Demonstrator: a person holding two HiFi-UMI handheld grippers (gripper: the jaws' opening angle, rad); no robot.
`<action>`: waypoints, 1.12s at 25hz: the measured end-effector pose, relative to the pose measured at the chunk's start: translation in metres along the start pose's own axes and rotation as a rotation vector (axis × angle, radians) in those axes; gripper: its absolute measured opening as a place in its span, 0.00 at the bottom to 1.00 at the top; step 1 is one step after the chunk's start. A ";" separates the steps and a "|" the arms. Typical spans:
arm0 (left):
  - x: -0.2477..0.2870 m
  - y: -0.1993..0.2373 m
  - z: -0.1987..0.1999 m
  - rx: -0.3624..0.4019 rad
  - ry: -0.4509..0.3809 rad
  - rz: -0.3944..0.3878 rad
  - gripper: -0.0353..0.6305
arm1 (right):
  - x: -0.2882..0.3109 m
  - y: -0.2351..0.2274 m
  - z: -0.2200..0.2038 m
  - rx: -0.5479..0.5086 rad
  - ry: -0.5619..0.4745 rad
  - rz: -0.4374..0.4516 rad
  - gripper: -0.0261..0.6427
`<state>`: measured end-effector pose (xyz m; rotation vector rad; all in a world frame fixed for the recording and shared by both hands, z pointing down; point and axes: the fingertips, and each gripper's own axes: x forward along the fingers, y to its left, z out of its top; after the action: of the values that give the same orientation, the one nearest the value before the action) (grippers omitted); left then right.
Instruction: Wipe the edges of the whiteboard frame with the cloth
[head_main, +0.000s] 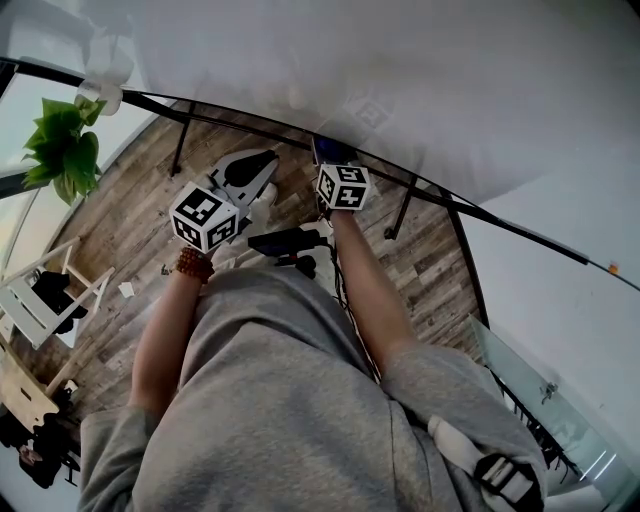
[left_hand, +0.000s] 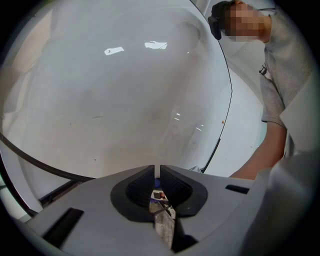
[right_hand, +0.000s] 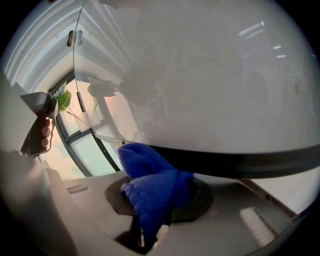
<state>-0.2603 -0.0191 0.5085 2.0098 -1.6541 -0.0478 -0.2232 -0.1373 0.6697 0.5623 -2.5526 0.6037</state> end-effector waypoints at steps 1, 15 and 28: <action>-0.001 0.001 0.000 -0.001 -0.001 0.002 0.12 | 0.001 0.001 0.000 -0.002 0.002 0.003 0.21; -0.017 0.015 -0.002 -0.019 -0.016 0.045 0.12 | 0.017 0.022 0.003 -0.016 -0.003 0.028 0.21; -0.032 0.022 -0.008 -0.038 -0.026 0.067 0.12 | 0.030 0.041 0.007 0.037 -0.022 0.017 0.21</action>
<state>-0.2853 0.0115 0.5150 1.9316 -1.7232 -0.0813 -0.2700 -0.1154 0.6668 0.5638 -2.5741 0.6553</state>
